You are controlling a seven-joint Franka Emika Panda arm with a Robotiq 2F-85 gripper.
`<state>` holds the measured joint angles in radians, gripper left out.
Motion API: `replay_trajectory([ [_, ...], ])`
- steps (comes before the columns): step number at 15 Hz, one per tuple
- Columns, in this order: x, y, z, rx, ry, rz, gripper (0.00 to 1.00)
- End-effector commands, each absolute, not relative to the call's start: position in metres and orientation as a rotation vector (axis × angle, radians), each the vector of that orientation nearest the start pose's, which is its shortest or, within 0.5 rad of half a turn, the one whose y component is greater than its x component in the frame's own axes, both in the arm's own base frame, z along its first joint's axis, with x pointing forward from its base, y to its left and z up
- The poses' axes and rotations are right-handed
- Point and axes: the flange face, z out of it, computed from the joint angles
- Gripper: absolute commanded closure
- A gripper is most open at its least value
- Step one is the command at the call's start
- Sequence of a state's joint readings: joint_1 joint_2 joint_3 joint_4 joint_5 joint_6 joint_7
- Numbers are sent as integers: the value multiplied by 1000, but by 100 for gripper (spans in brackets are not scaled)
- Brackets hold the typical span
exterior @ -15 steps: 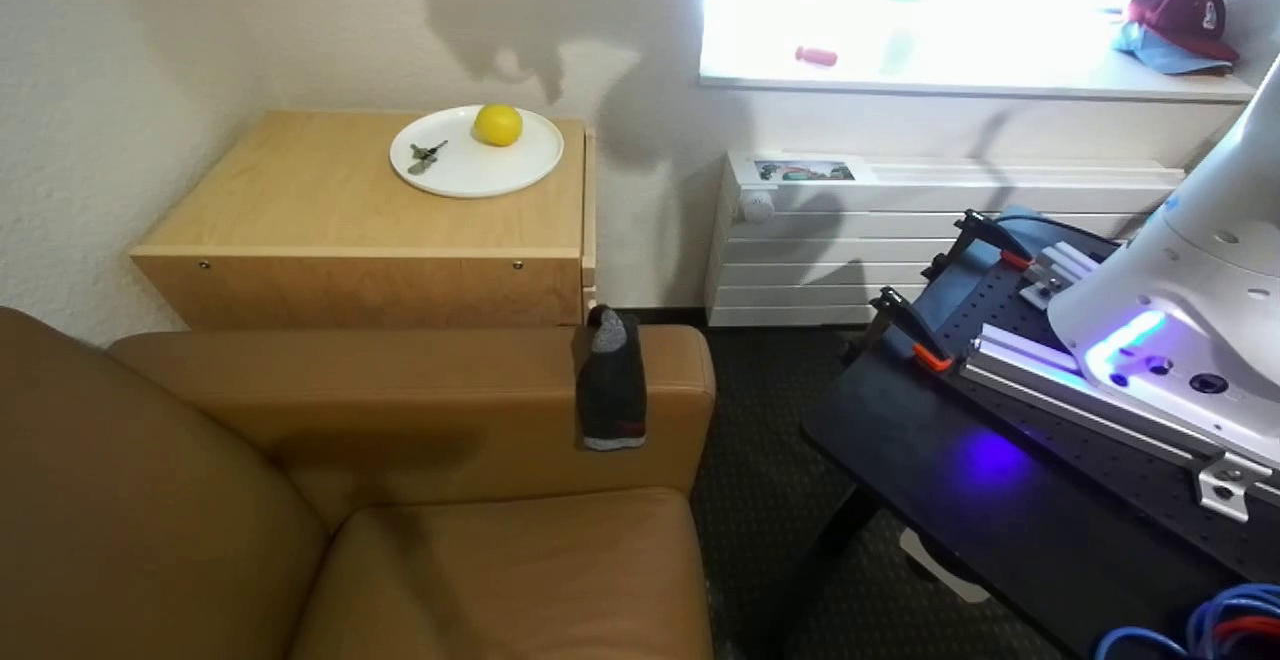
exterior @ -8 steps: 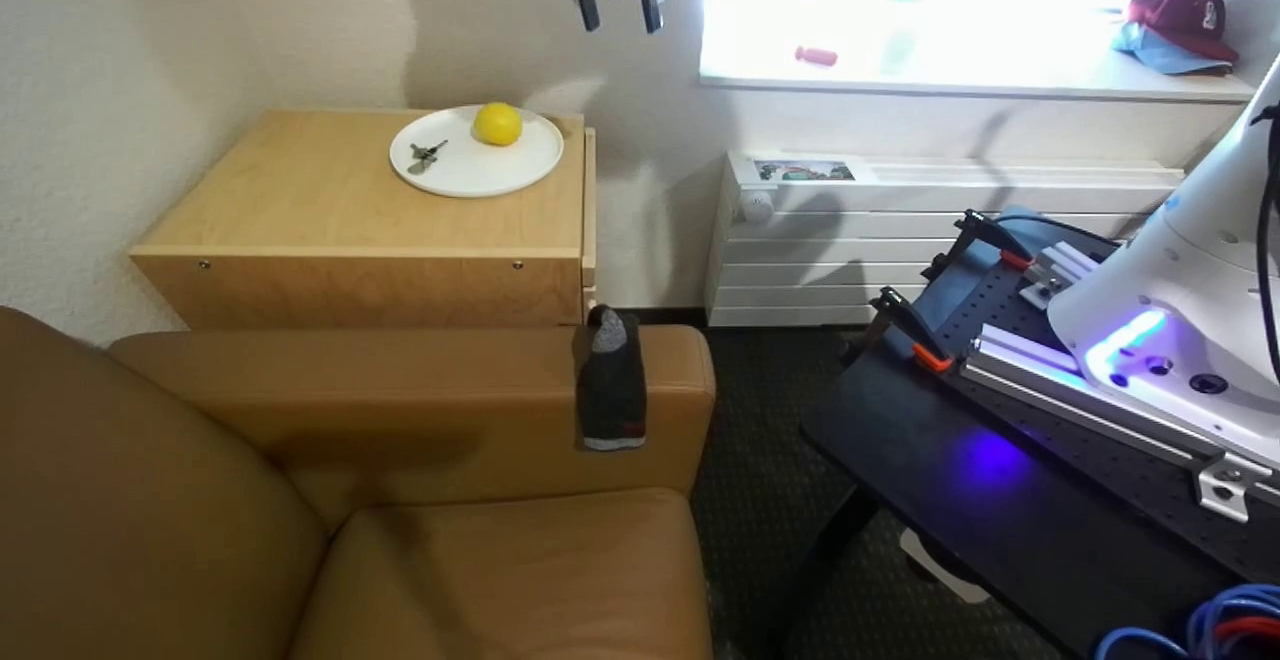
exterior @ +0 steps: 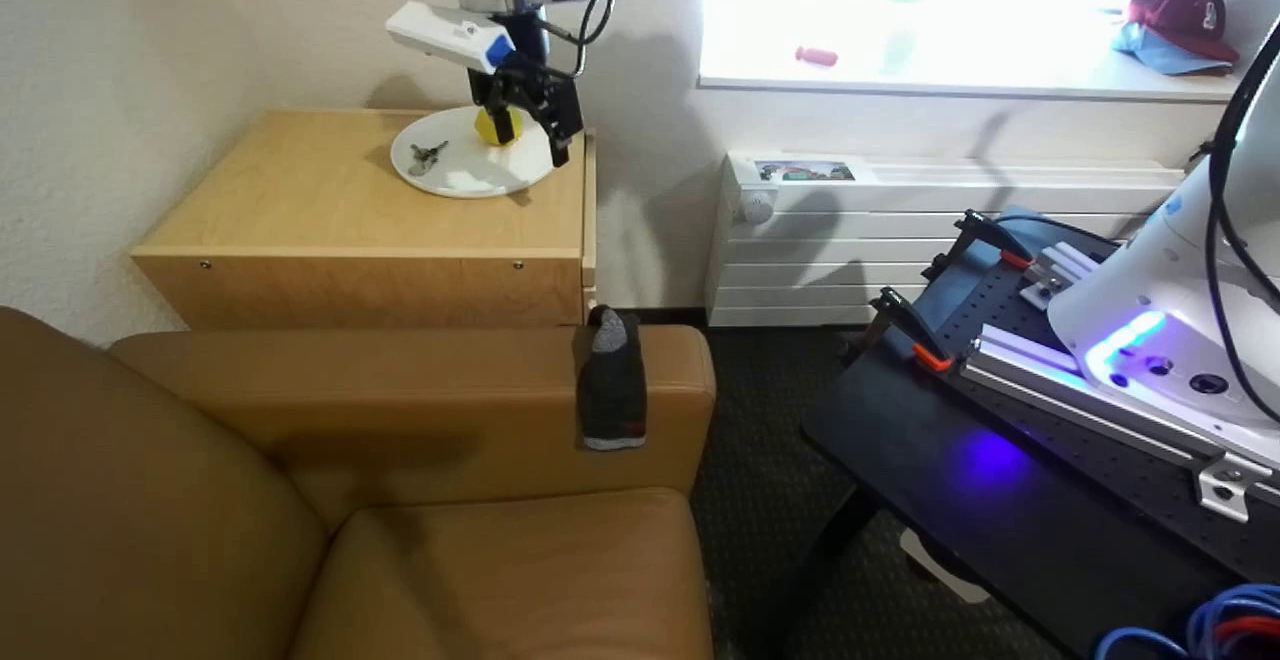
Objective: Put the keys on the plate, slide the plate to the left, then put the cup on the windowsill on the right side of the nightstand
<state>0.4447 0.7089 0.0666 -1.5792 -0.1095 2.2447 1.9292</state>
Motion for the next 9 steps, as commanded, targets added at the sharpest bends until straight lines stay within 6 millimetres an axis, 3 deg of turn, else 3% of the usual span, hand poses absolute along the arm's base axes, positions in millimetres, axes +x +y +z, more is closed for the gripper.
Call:
replay_trajectory([
  [1, 633, 334, 202, -2312, 2087, -203, 0],
  [3, 641, 328, 198, -2253, 2159, -117, 0],
  [4, 628, 332, 198, -2308, 2121, -146, 0],
  [7, 630, 332, 195, -2304, 2126, -145, 0],
  [9, 633, 335, 183, -2307, 2187, -62, 0],
])
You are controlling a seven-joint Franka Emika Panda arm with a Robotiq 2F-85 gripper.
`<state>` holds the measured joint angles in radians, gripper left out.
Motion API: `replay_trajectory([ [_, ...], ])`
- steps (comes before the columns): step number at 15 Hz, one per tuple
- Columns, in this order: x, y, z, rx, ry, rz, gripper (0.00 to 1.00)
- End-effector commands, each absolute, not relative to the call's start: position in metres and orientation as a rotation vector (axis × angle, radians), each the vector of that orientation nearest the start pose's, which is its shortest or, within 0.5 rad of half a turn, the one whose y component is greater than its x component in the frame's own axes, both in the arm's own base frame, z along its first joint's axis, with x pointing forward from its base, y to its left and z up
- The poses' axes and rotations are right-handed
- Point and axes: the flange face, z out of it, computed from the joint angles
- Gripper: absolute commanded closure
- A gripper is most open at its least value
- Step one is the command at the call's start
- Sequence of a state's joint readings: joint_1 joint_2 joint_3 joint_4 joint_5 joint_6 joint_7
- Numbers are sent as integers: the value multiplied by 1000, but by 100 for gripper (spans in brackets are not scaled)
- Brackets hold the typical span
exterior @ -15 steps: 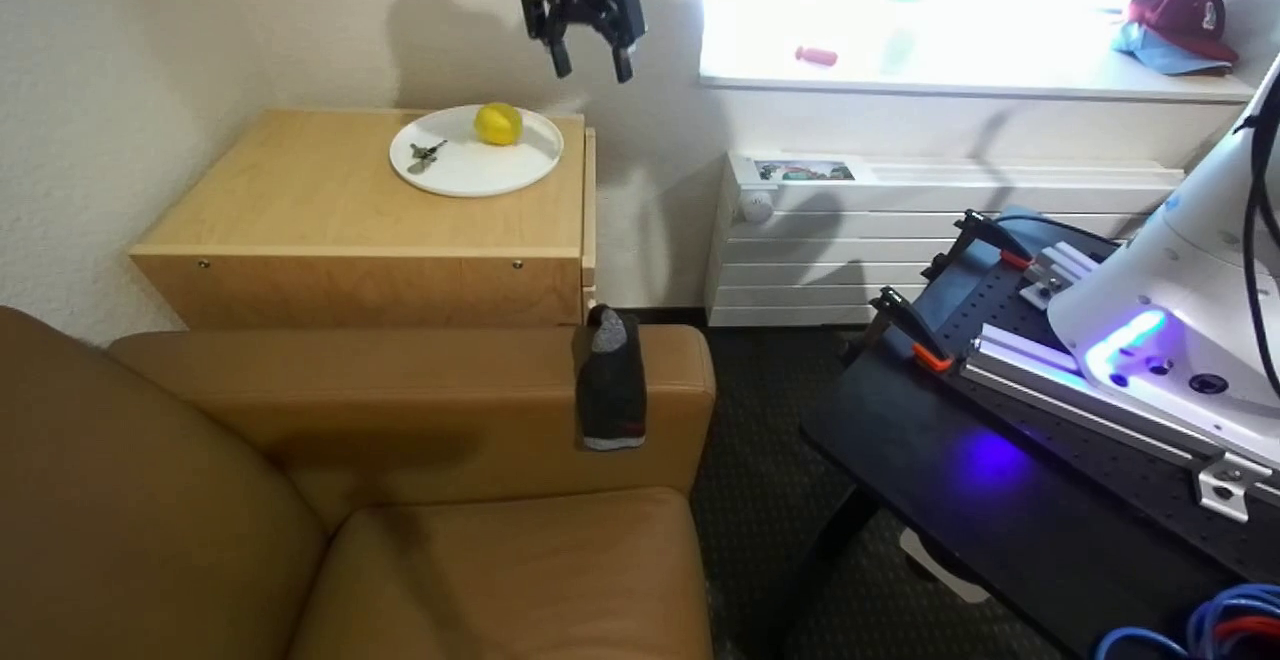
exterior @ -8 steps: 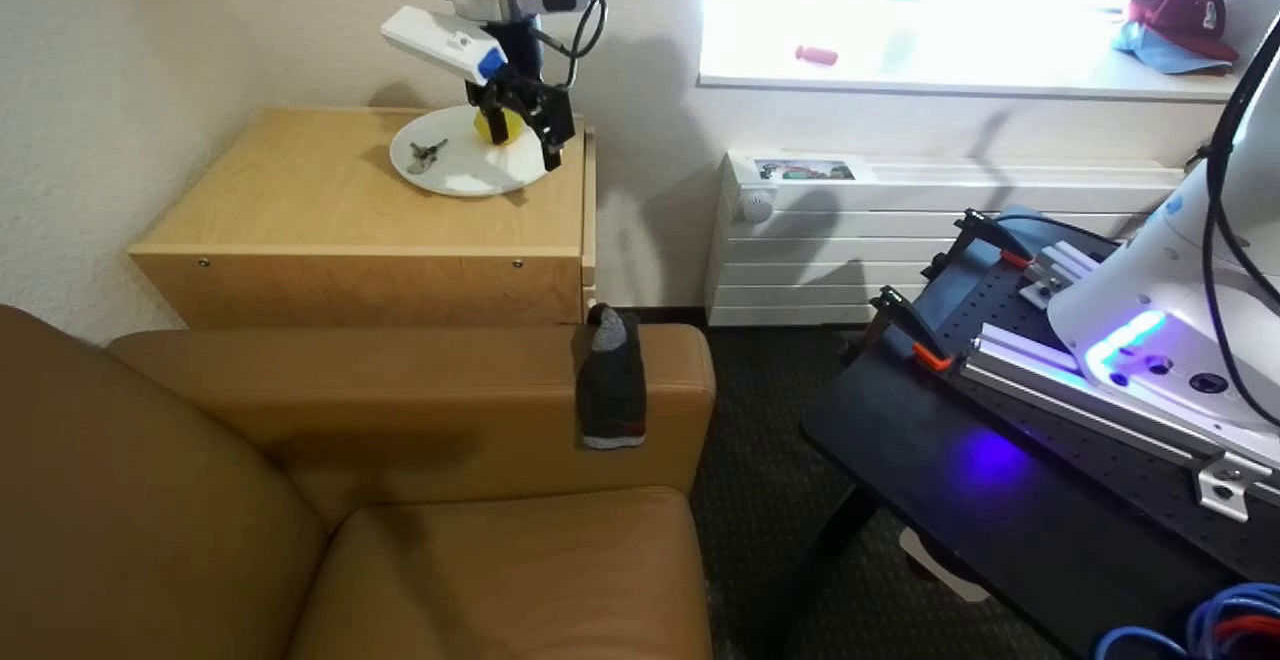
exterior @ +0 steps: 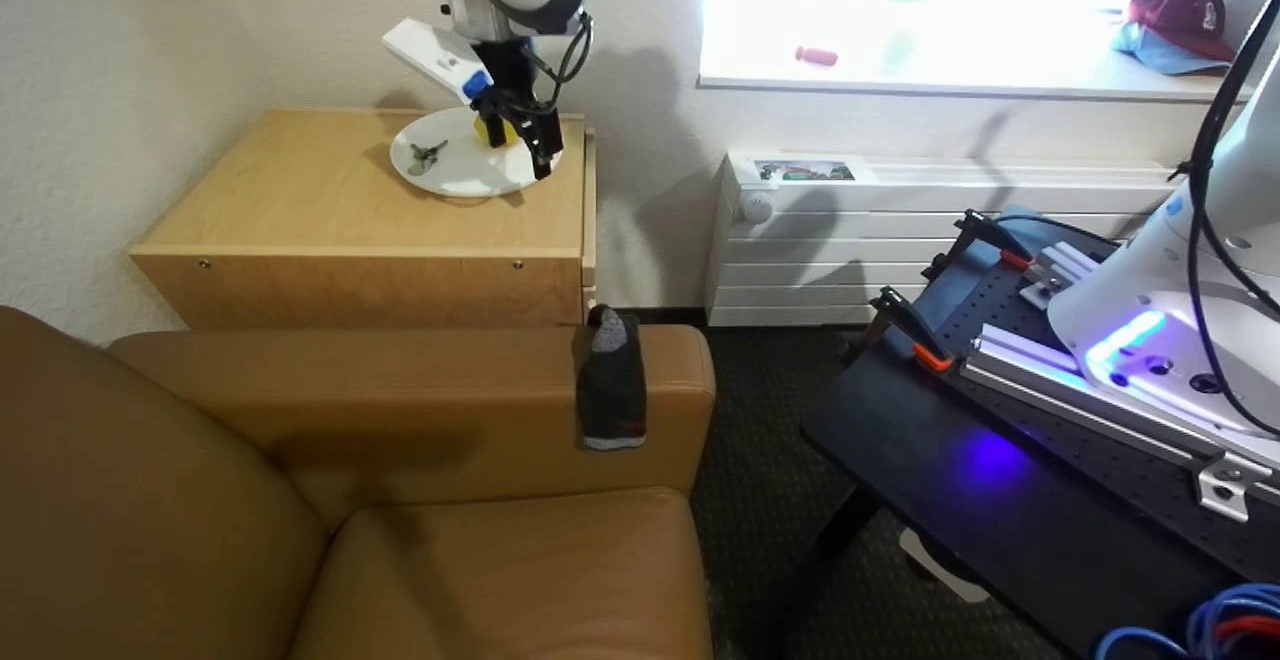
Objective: Put the keys on the plate, slide the plate to the left, then put the cup on the windowsill on the right side of the nightstand
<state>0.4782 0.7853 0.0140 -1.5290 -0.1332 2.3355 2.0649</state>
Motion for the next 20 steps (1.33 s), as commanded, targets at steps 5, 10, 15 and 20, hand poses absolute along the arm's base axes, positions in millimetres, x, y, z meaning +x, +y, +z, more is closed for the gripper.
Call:
replay_trajectory([
  [5, 657, 351, 167, -2018, 2308, 75, 0],
  [10, 672, 360, 142, -1875, 2416, 33, 0],
  [15, 671, 361, 126, -1841, 2450, 51, 0],
  [20, 675, 361, 121, -1813, 2464, 47, 0],
])
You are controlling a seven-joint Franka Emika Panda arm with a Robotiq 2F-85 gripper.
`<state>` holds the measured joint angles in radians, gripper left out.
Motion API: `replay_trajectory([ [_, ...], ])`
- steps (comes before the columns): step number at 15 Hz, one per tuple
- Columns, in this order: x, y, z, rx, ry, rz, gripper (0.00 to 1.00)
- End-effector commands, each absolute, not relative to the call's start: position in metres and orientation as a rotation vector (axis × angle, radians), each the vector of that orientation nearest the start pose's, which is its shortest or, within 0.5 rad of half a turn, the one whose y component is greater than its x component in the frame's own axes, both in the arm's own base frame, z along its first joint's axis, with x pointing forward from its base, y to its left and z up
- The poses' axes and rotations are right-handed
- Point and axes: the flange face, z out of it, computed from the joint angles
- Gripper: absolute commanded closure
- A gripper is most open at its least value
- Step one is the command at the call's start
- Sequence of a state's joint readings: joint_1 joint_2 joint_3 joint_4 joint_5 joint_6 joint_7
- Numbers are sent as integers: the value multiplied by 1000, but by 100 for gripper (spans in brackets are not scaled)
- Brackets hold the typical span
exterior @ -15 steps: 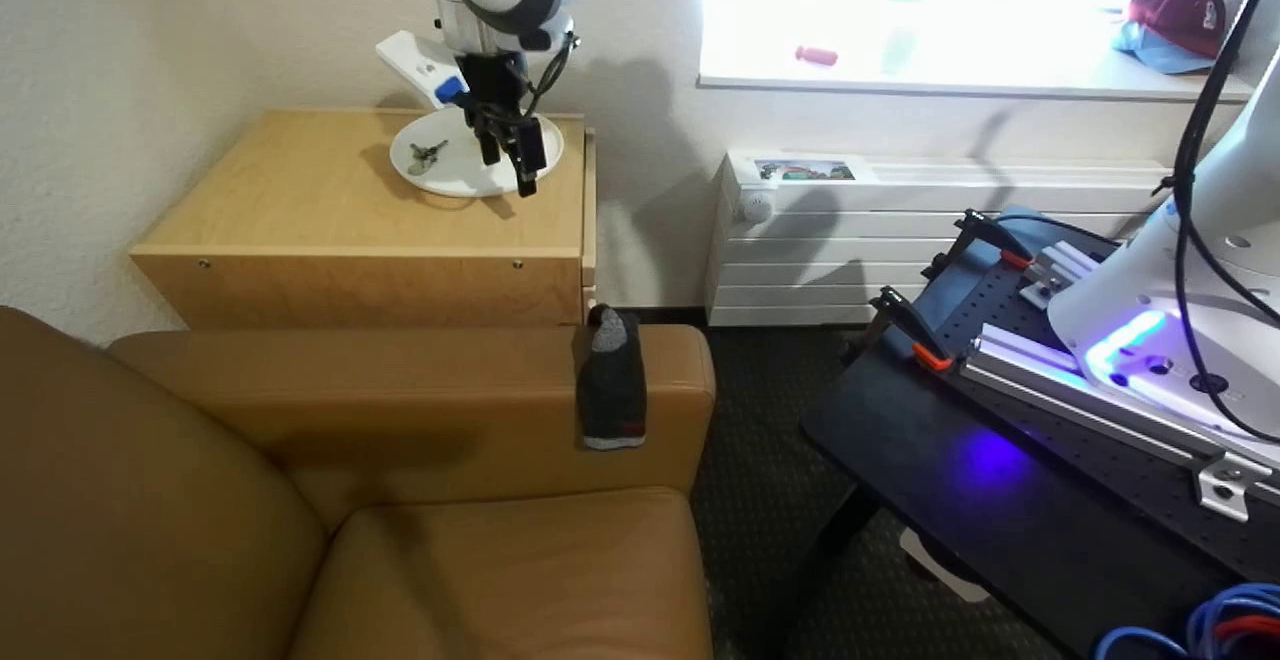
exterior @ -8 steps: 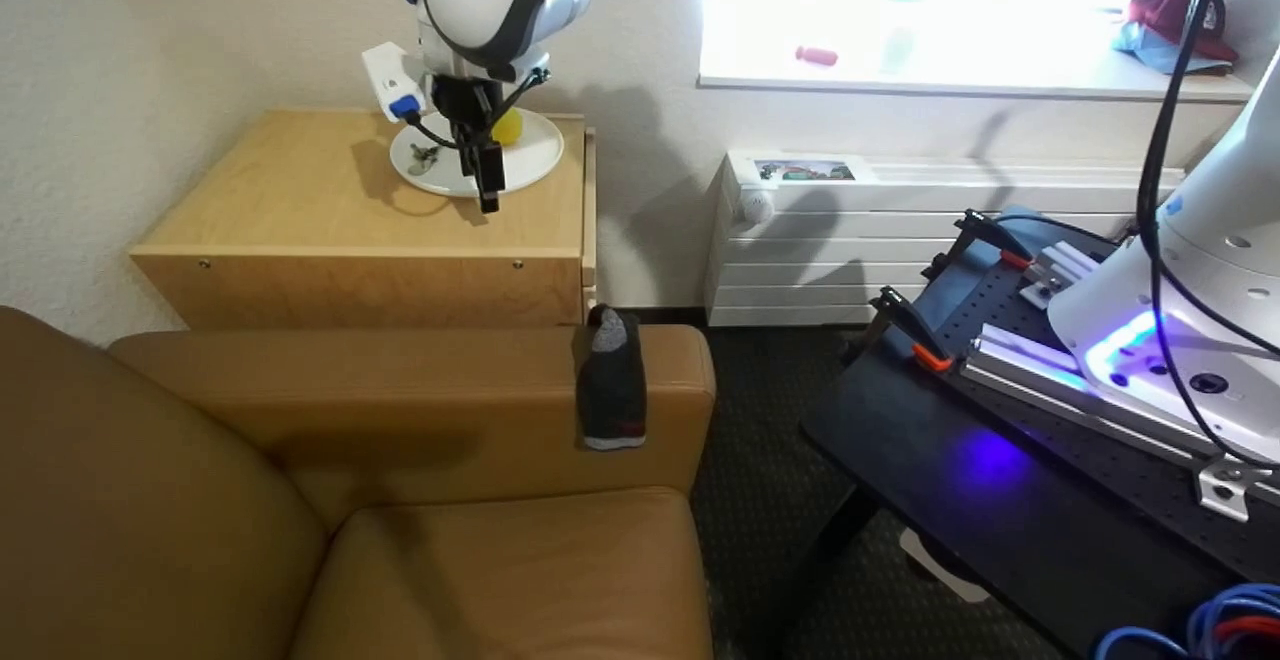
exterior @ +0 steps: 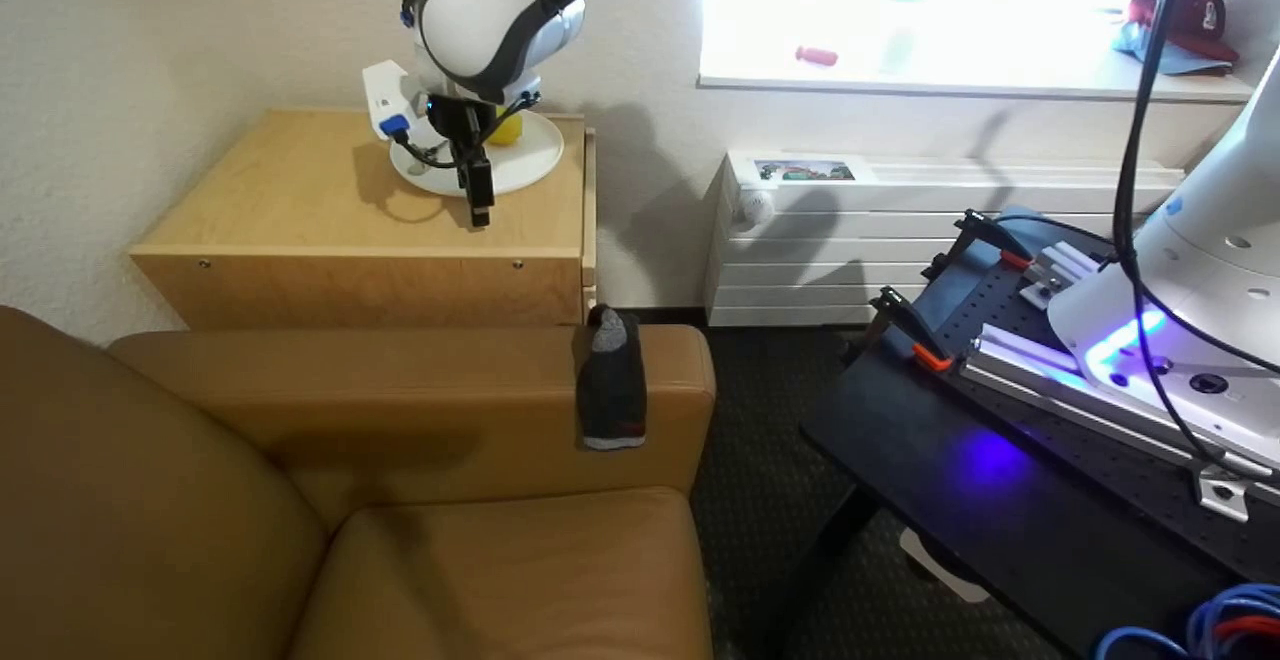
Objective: Put the keys on the plate, slide the plate to the left, then put the cup on the windowsill on the right side of the nightstand
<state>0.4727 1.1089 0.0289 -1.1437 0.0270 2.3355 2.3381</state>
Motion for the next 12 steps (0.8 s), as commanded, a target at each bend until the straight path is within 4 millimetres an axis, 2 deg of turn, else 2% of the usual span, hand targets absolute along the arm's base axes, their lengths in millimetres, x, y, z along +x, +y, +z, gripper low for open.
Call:
replay_trajectory([
  [1, 676, 359, 118, -1809, 2472, 23, 0],
  [6, 680, 350, 109, -1765, 2516, -30, 0],
  [7, 679, 350, 115, -1784, 2496, 3, 0],
  [12, 677, 349, 109, -1793, 2502, 2, 0],
])
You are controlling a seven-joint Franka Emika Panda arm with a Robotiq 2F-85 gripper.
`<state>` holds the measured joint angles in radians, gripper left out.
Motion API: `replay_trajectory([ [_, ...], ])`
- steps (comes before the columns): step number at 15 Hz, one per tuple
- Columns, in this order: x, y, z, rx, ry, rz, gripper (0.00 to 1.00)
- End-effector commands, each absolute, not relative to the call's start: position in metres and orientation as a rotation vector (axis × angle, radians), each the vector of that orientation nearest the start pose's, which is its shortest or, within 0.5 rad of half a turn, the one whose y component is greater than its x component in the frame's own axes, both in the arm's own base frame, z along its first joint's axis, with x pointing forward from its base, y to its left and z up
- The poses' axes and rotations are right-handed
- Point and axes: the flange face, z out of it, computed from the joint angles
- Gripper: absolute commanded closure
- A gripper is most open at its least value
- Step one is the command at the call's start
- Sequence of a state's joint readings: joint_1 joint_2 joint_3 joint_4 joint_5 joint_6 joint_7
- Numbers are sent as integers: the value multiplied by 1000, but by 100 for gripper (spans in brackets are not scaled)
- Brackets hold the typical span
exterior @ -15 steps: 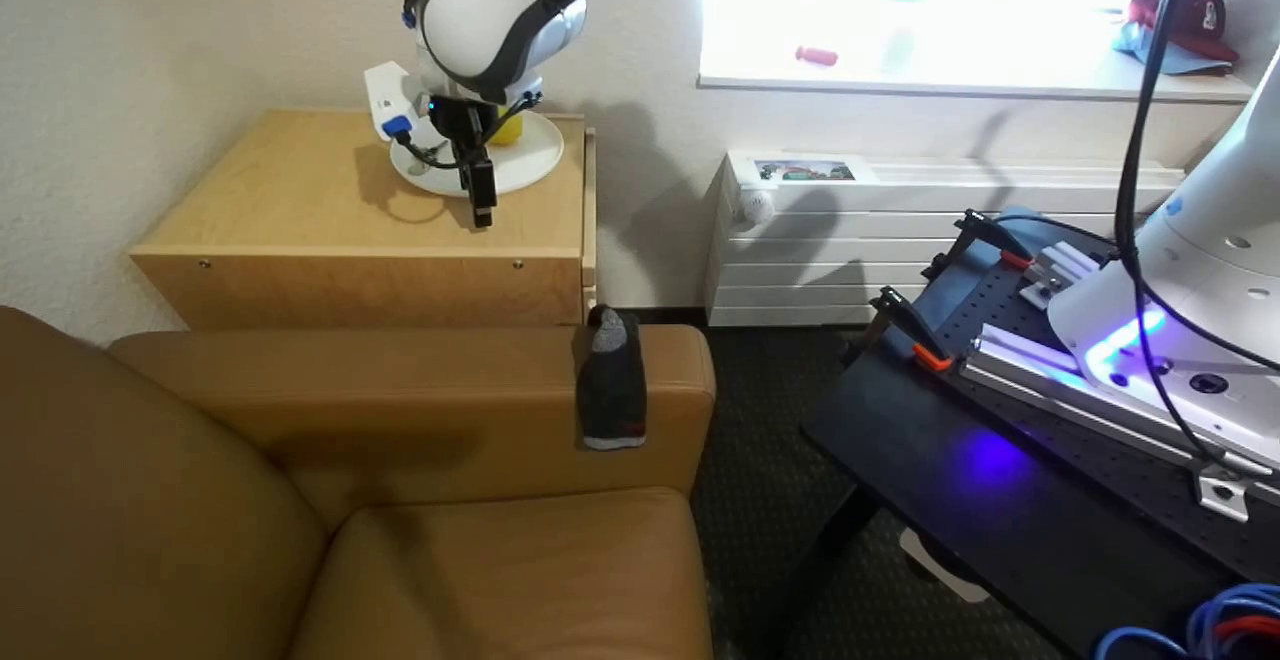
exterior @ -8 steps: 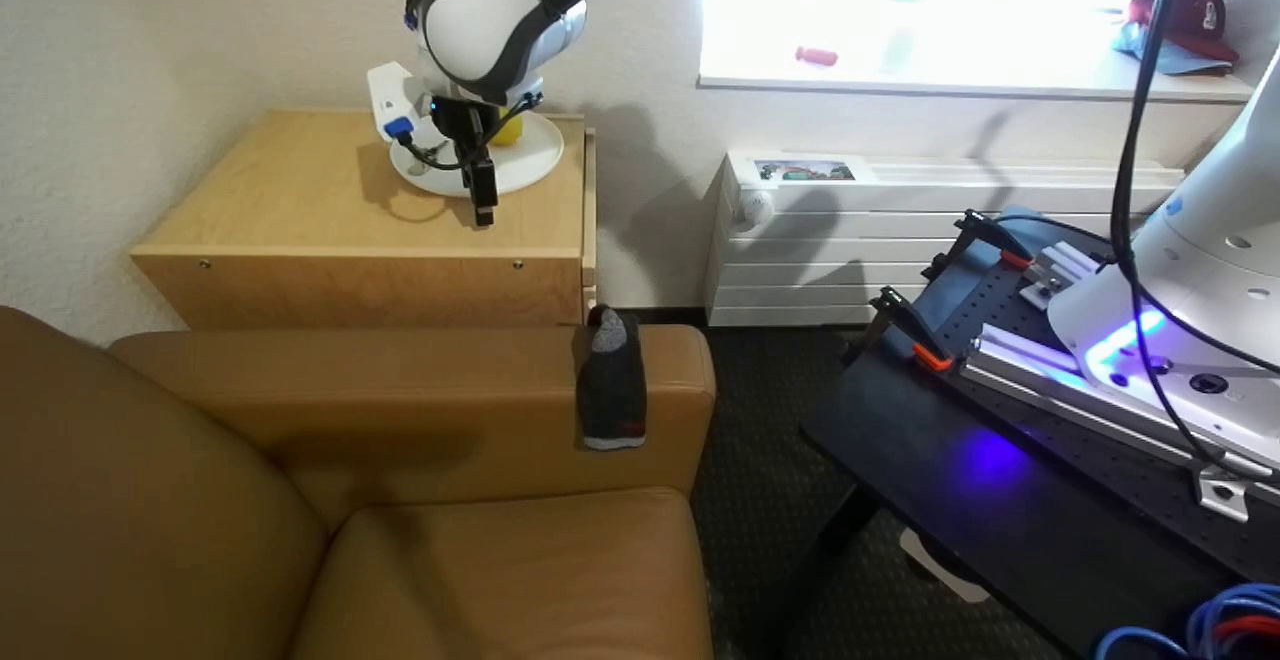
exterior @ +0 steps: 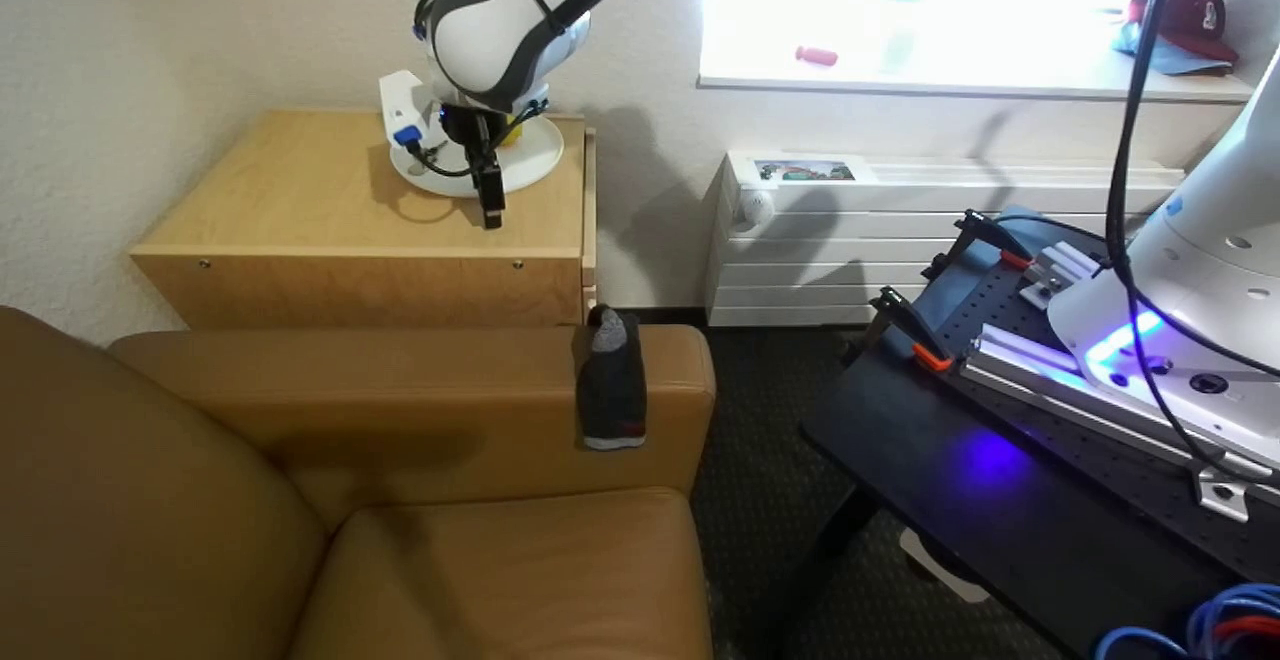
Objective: Put the keys on the plate, slide the plate to the left, then put the cup on the windowsill on the right side of the nightstand
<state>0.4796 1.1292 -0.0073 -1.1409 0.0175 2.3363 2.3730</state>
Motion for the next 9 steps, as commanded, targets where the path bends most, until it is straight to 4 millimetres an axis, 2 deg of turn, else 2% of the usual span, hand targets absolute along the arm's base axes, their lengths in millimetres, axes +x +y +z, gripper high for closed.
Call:
replay_trajectory([
  [1, 676, 350, 109, -1798, 2514, 14, 0],
  [9, 653, 360, 117, -1963, 2619, 212, 0],
])
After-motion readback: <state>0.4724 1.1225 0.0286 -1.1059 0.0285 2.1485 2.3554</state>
